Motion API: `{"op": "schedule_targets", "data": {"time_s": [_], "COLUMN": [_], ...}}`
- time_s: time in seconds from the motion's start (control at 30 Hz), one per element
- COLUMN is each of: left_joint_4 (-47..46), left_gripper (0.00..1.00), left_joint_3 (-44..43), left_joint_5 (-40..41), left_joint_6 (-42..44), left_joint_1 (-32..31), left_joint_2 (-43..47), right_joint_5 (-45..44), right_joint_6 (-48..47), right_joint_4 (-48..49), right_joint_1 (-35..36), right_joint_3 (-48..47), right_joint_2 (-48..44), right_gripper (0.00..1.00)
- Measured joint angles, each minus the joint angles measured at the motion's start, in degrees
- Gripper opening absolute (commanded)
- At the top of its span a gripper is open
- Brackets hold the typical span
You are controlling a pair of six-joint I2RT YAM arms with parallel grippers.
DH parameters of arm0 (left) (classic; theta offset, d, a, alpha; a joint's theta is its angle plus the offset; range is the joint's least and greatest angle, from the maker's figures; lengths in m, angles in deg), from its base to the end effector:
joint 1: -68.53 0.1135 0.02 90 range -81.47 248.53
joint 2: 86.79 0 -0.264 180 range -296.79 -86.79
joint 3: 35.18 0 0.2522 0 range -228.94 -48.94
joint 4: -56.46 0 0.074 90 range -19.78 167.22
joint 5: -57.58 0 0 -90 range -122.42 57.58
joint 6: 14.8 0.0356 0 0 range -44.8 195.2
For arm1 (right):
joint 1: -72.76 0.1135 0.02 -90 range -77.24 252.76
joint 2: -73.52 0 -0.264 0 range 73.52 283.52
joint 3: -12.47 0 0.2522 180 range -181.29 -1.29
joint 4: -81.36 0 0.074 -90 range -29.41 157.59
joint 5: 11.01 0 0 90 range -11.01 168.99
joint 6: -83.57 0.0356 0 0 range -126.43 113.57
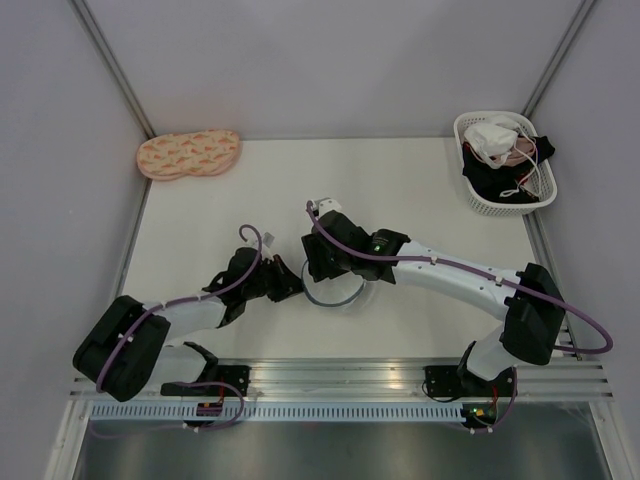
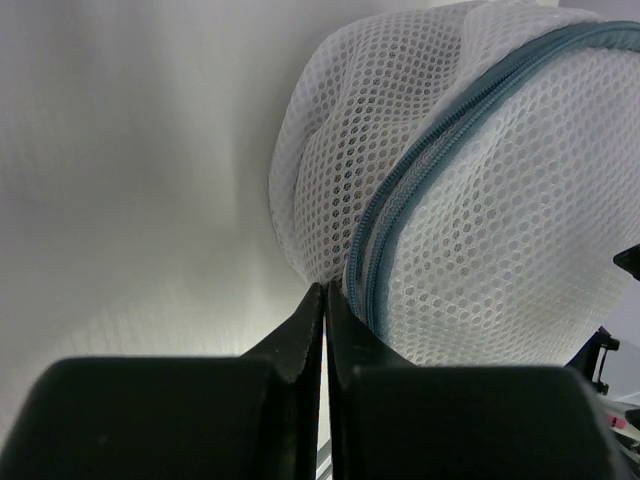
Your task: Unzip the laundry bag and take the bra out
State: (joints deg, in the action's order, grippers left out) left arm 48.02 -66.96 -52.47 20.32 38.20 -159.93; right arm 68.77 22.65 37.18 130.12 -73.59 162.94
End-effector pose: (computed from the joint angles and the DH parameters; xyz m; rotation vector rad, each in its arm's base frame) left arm 0.1862 -0.1231 0.1411 -0.2805 2.3584 -1.1780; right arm 0.1902 0.2852 0.2823 -0.5140 2.3874 0.4902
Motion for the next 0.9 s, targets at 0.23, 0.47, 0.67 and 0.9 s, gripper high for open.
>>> {"op": "schedule_targets", "data": {"time_s": [0.23, 0.47, 0.67, 0.9], "left_joint_4": [-3.1, -3.7, -3.2, -0.8], "left_gripper": [0.02, 0.02, 0.02, 0.02], "left_joint_3": [0.0, 0.2, 0.9, 1.9], "left_joint_5": [0.0, 0.0, 0.3, 1.4], "left_joint_6": [-1.0, -1.2, -1.2, -1.2], "left_joint_1": [-1.3, -1.3, -1.4, -1.4], "left_joint_2": [-1.7, -0.6, 3.6, 8.2], "right_joint_5": [-2.4, -8.4, -12.2, -14.4], "right_joint_6": [1.8, 4.5, 6.2, 6.8], "right_joint_4": [-0.4, -3.0, -5.1, -5.3], "right_joint_1": [0.0, -0.1, -1.6, -5.3], "right_joint_3": [1.5, 4.4, 6.1, 10.3], "right_joint_2": [0.5, 1.6, 1.8, 1.8], "right_gripper": [0.47, 0.19, 0.00, 0.00]}}
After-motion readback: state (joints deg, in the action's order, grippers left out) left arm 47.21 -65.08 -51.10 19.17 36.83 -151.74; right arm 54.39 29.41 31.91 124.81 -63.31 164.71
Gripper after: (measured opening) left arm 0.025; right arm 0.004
